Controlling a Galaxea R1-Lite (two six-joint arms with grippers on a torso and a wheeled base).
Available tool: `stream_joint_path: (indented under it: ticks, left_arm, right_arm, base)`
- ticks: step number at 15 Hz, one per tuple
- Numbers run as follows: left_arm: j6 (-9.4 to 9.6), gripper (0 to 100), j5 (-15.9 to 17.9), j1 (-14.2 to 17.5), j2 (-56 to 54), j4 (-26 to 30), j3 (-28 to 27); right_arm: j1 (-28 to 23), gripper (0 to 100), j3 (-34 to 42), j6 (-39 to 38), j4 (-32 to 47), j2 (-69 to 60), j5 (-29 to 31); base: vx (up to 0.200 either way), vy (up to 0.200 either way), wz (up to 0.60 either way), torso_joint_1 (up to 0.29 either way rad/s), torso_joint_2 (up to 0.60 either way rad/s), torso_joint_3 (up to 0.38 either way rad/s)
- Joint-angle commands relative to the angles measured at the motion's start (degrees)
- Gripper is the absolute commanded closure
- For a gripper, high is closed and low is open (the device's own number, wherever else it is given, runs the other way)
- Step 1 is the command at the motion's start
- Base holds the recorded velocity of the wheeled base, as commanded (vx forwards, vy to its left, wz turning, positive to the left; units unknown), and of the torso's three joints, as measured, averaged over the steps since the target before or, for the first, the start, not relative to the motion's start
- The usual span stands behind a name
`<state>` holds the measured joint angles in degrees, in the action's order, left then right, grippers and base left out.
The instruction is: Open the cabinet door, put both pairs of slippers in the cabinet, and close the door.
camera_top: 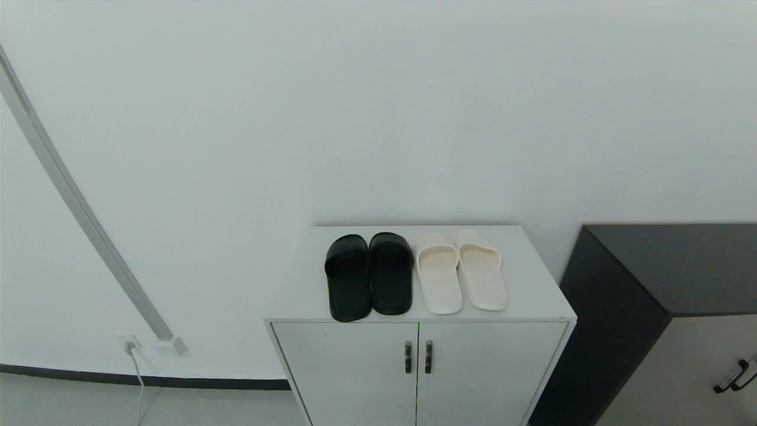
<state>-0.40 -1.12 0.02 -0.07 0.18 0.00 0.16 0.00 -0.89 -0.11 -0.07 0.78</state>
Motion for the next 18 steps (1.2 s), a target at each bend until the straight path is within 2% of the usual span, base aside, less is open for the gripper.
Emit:
stream_joint_path:
  ticks: [1,6,7,8,9,10,12,13,15,18]
  left_arm:
    - [-0.13,100,0.1,0.0,0.1,0.0,0.0]
    - [-0.04,100,0.0,0.1,0.1,0.0,0.0]
    - [0.14,100,0.0,0.1,0.1,0.0,0.0]
    - [0.14,100,0.0,0.0,0.1,0.0,0.0]
    - [0.05,100,-0.1,0.0,0.1,0.0,0.0]
    - [0.05,100,0.0,0.1,0.1,0.0,0.0]
    - [0.05,100,-0.1,0.1,0.1,0.0,0.0]
    - [0.05,100,-0.1,0.1,0.1,0.0,0.0]
    - [0.14,100,0.1,0.1,0.1,0.0,0.0]
    - [0.23,100,0.1,0.0,0.1,0.0,0.0]
  right_arm:
    - [0.0,0,0.0,0.0,-0.1,0.1,0.0]
    - [0.0,0,0.0,0.6,0.0,0.2,0.0]
    - [0.0,0,-3.1,0.3,-0.6,1.2,0.2]
    - [0.1,0,-16.5,-5.3,1.8,7.6,-0.1]
    - [0.2,0,-20.9,-6.2,4.3,12.4,-1.1]
    - [0.4,0,-22.5,-4.4,5.6,19.5,-5.0]
    - [1.1,0,-22.4,-1.1,3.4,30.3,-10.4]
    - [2.7,0,-22.5,-1.0,0.9,35.8,-12.6]
    - [10.4,0,-22.9,-2.6,-6.1,47.3,-12.7]
    - [22.3,0,-24.2,-6.1,-16.2,59.8,-5.7]
  base:
    - [0.0,0.0,0.0,0.0,0.0,0.0]
    - [0.0,0.0,0.0,0.0,0.0,0.0]
    - [0.0,0.0,0.0,0.0,0.0,0.0]
    - [0.0,0.0,0.0,0.0,0.0,0.0]
    - [0.0,0.0,0.0,0.0,0.0,0.0]
    - [0.0,0.0,0.0,0.0,0.0,0.0]
    - [0.0,0.0,0.0,0.0,0.0,0.0]
    - [0.0,0.0,0.0,0.0,0.0,0.0]
    - [0.0,0.0,0.0,0.0,0.0,0.0]
    - [0.0,0.0,0.0,0.0,0.0,0.0]
